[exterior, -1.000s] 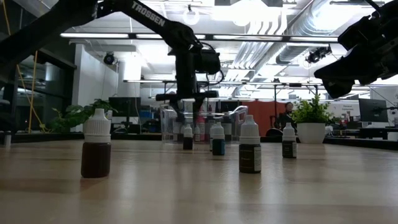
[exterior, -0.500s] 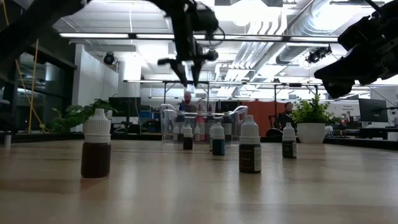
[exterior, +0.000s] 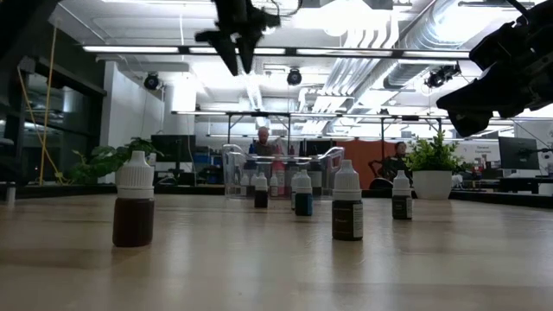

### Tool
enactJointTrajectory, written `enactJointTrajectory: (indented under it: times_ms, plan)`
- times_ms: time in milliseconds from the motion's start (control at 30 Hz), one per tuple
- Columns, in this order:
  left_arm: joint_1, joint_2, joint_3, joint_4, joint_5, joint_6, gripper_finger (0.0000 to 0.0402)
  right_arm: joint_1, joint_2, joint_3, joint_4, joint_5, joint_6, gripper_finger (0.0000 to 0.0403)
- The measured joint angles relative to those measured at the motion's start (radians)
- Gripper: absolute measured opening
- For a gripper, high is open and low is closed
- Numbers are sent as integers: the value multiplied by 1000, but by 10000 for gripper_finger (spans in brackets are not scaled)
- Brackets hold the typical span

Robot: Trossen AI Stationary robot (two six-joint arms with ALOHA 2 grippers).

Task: Pick & Place food coloring
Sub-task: Put the small black food coloring bottle into the transparent bin

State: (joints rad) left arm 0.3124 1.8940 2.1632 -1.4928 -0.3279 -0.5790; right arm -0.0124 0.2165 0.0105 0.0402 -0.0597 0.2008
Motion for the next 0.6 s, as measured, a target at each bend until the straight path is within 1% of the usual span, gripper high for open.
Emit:
enactJointTrajectory:
  times_ms: [167,300,400,467,567,600]
  plan:
    - [-83,-30,0,-75,2,63,152,0,0,0,0,0,0,0]
    - [-117,-52,-32,-67,2,162,152,0,0,0,1,0,0,0]
    - [-126,-78,-100,-27,12,208,152,0,0,0,1,0,0,0]
    - [-137,-101,-162,11,40,232,152,0,0,0,1,0,0,0]
    - [-146,-159,-279,122,93,294,152,0,0,0,1,0,0,0]
    - [-151,-177,-320,169,127,328,152,0,0,0,1,0,0,0]
